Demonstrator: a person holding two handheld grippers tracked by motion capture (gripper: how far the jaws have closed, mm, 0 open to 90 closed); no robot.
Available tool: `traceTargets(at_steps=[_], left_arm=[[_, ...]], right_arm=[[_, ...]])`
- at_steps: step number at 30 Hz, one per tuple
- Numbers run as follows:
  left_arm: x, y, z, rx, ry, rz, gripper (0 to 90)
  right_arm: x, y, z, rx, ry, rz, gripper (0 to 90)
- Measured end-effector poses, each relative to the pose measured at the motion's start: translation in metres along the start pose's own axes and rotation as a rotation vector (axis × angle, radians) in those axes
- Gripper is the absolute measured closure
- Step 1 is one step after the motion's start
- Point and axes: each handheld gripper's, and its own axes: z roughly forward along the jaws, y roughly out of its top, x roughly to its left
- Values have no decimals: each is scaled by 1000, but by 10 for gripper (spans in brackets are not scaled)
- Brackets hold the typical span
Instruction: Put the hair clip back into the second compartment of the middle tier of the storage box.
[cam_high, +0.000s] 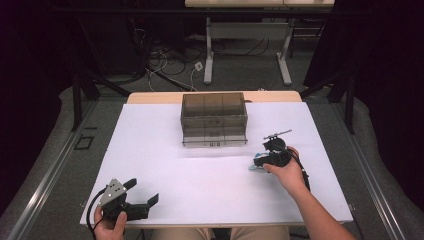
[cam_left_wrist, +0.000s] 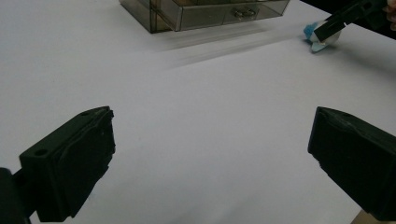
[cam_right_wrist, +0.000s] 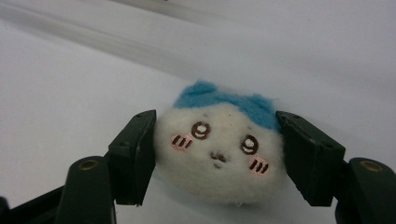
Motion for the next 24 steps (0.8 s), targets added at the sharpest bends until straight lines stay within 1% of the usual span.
traceTargets(at_steps=[1, 2, 4, 5, 6, 7, 8, 10, 11, 12, 13, 15, 17, 18, 21, 23, 24], left_arm=[[0, 0, 0, 0, 0, 0, 8], [0, 0, 0, 1, 2, 9, 8], [0, 0, 0, 2, 0, 7, 8], [0, 0, 0, 3, 4, 13, 9], [0, 0, 0, 3, 1, 10, 8], [0, 0, 0, 2, 2, 9, 9], [0, 1, 0, 2, 9, 15, 9], [-1, 0, 0, -4, 6, 1, 9], [-1, 0, -1, -5, 6, -1, 9], [0, 0, -1, -5, 6, -1, 9], [0, 0, -1, -5, 7, -1, 9], [0, 0, 0, -4, 7, -1, 9], [0, 0, 0, -2, 13, 13, 9], [0, 0, 0, -5, 9, 1, 9], [0, 0, 0, -5, 11, 0, 9], [0, -1, 0, -5, 10, -1, 9], [0, -1, 0, -5, 11, -1, 9]], right_arm=[[0, 0, 0, 0, 0, 0, 320], [0, 0, -1, -1, -1, -2, 320], [0, 0, -1, -4, 3, -1, 320], [0, 0, -1, -7, -10, -6, 320], [0, 0, -2, -11, -9, -12, 320], [1, 0, -2, -13, -9, -7, 320], [1, 0, -3, -16, -1, -6, 320], [2, 0, -3, -26, -8, -13, 320], [3, 0, -4, -27, -5, -12, 320], [4, 0, -5, -32, -13, -10, 320], [4, 0, -6, -34, -9, -17, 320], [5, 1, -7, -40, -12, -16, 320], [6, 2, -9, -46, -12, -19, 320], [7, 3, -11, -48, -15, -22, 320], [8, 4, -13, -57, -18, -31, 320], [10, 5, -15, -63, -17, -24, 320], [10, 5, -16, -62, -14, -29, 320]])
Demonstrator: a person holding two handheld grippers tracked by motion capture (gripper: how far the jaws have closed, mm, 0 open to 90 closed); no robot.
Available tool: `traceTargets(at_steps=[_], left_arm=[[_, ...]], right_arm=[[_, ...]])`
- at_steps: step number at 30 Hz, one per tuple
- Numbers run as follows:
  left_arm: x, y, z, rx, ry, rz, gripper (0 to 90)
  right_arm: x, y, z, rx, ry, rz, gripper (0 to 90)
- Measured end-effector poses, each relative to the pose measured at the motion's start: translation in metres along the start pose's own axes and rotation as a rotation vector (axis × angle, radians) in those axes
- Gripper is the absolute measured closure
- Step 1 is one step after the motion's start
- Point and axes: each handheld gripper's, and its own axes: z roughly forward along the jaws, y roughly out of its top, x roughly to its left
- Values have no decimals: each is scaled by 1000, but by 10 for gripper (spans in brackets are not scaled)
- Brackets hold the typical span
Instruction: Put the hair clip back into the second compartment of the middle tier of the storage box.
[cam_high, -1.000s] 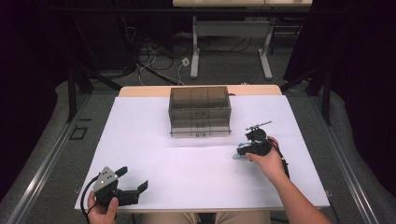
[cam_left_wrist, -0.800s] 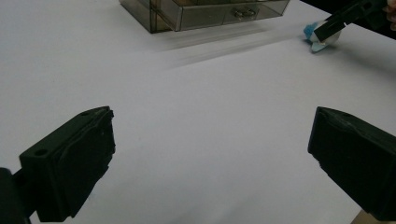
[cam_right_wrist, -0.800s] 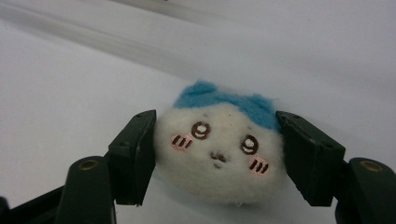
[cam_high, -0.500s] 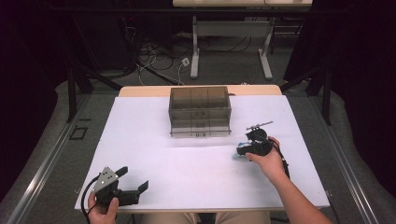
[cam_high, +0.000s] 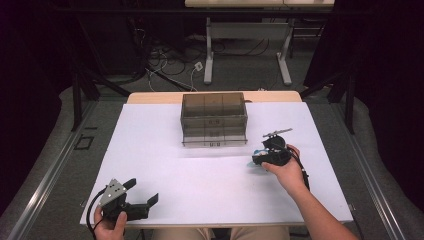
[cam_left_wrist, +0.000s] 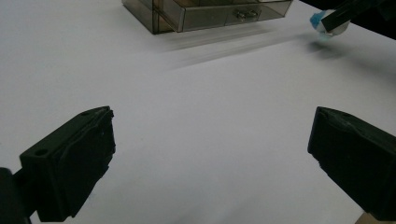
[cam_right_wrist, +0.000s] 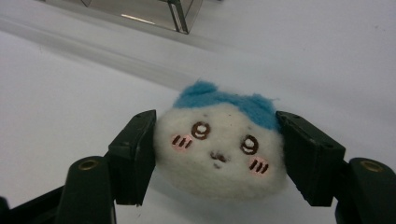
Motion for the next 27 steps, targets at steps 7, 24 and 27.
traceTargets(at_steps=[7, 24, 27], left_arm=[[0, 0, 1, -1, 1, 0, 9], [0, -1, 1, 0, -5, -5, 9], [1, -1, 0, -1, -4, -5, 9]], right_arm=[[5, 4, -3, -16, -5, -6, 320], [20, 23, -14, -53, 12, -12, 320], [24, 27, -15, -56, 13, -17, 320]])
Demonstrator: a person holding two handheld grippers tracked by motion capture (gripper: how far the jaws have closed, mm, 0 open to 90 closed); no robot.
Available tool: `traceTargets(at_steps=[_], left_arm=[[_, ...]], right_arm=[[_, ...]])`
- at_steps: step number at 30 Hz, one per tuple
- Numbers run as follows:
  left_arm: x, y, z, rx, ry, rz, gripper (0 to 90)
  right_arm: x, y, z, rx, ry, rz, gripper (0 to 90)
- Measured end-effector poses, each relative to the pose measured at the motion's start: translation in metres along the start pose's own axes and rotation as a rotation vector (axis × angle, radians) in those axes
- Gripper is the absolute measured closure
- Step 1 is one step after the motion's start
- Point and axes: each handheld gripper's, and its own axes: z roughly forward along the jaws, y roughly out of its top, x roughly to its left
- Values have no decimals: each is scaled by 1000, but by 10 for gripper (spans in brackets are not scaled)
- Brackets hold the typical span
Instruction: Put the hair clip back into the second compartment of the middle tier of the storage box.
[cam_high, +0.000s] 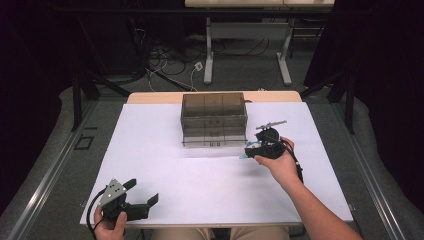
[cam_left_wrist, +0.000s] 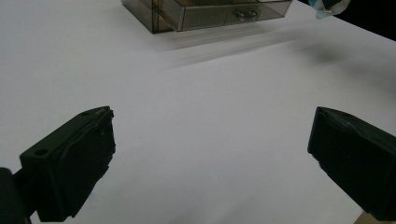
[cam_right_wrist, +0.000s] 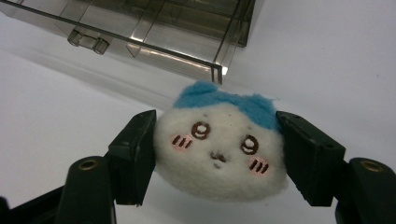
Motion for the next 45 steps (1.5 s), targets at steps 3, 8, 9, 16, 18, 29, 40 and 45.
traceTargets(at_steps=[3, 8, 9, 16, 18, 29, 40, 45], left_arm=[[0, 0, 0, -1, 0, -1, 9], [0, 0, 0, 0, -1, 5, 9], [0, 0, 0, -1, -4, -2, 9], [0, 0, 1, 1, -6, -2, 9], [0, 0, 1, 1, -8, -2, 9], [1, 0, 0, -2, -6, -6, 9], [1, 0, -1, 1, -4, -1, 9], [1, -1, -1, 0, -4, 0, 9]], right_arm=[[4, 4, -1, -4, -1, -8, 320], [11, 11, -4, -15, 1, -13, 320], [13, 14, -4, -18, 0, -11, 320], [18, 22, -5, -24, 3, 0, 320], [18, 23, -5, -26, 3, 3, 320], [23, 33, -4, -38, -6, -4, 323], [33, 43, 0, -45, -5, -12, 323], [38, 48, 2, -51, -2, -12, 323]])
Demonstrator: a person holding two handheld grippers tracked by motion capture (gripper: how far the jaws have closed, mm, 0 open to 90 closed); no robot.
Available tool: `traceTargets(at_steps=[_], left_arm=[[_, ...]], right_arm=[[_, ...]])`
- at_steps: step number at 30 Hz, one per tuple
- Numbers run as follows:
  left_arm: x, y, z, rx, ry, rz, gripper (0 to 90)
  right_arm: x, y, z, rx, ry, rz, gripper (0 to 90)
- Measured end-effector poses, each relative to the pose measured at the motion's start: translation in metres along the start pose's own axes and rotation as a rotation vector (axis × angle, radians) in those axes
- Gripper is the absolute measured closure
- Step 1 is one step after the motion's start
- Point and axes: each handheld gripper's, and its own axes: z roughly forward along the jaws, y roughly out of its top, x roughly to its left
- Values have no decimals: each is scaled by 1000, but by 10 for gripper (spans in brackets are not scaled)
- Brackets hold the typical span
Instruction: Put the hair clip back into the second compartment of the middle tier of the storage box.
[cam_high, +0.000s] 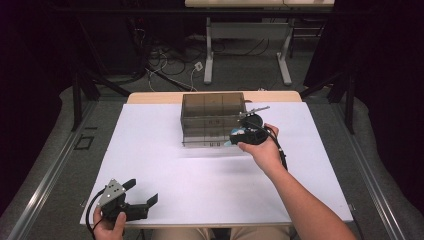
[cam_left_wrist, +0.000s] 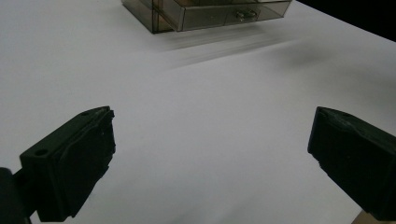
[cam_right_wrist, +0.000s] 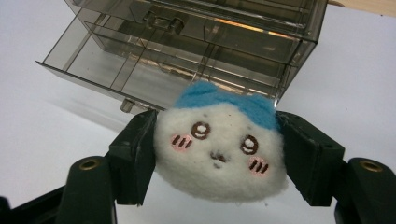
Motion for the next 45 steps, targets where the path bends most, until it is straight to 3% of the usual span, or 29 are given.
traceTargets(at_steps=[45], left_arm=[[4, -4, -3, -9, 5, -18, 9]], right_arm=[[26, 24, 46, -44, 45, -4, 323]])
